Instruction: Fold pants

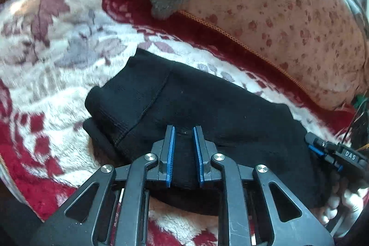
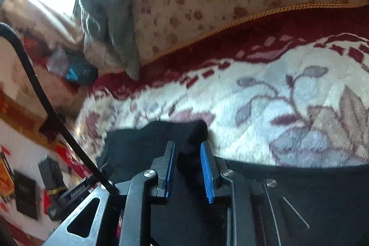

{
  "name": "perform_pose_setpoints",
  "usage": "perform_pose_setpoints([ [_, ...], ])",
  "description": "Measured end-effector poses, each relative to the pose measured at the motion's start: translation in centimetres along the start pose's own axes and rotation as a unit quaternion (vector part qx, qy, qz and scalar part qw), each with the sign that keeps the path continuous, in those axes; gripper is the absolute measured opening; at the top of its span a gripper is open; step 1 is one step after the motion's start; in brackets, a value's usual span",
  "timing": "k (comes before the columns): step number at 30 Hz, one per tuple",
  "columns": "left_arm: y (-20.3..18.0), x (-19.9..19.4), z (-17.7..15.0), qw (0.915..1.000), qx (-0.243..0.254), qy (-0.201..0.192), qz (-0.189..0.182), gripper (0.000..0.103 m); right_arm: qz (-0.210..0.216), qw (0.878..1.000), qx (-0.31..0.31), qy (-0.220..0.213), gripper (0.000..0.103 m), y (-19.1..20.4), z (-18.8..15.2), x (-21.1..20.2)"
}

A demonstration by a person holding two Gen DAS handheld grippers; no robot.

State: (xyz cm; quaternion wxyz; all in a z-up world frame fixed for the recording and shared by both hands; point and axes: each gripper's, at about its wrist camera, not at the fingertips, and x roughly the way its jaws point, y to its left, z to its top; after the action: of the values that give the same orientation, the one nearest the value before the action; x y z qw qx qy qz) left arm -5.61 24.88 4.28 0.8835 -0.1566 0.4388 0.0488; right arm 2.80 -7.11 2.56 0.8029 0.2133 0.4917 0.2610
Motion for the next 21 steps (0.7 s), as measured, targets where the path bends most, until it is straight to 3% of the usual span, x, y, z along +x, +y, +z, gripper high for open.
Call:
perform_pose_setpoints([
  [2, -0.8, -0.4, 0.1, 0.9999, 0.011, -0.001, 0.012, 0.016, -0.014, 1.0, -0.018, -0.007, 0.021, 0.0, -0.2, 0.4],
  [6, -2.7, -1.2, 0.2, 0.9997, 0.017, 0.006, -0.016, 0.017, -0.008, 1.0, -0.02, -0.018, 0.021, 0.4, -0.1, -2.2],
  [9, -5.6, -2.3, 0.1, 0.9978, 0.04, 0.004, -0.052, 0.04, -0.012, 0.999, -0.005, -0.045, 0.025, -0.6, -0.6, -6.6],
  [10, -7.0, -2.6, -0.1, 0.9959, 0.05, 0.005, -0.075, 0.053, -0.015, 0.998, 0.004, -0.056, 0.028, -1.2, -1.1, -8.2],
  [11, -8.0, -2.8, 0.0, 0.9941, 0.057, 0.007, -0.092, 0.059, -0.022, 0.997, 0.015, -0.066, 0.03, -2.1, -1.6, -9.8],
  [13, -10.6, -3.1, -0.3, 0.9895, 0.08, 0.011, -0.12, 0.059, -0.042, 0.996, 0.034, -0.077, 0.031, -4.0, -2.9, -13.1],
  [18, -18.2, -2.5, -1.3, 0.9699, 0.138, 0.057, -0.193, 0.059, -0.092, 0.987, 0.093, -0.09, 0.032, -8.9, -6.6, -20.6],
  [21, -23.0, -1.9, -2.1, 0.949, 0.183, 0.086, -0.242, 0.059, -0.117, 0.98, 0.13, -0.098, 0.034, -11.2, -9.0, -24.1],
])
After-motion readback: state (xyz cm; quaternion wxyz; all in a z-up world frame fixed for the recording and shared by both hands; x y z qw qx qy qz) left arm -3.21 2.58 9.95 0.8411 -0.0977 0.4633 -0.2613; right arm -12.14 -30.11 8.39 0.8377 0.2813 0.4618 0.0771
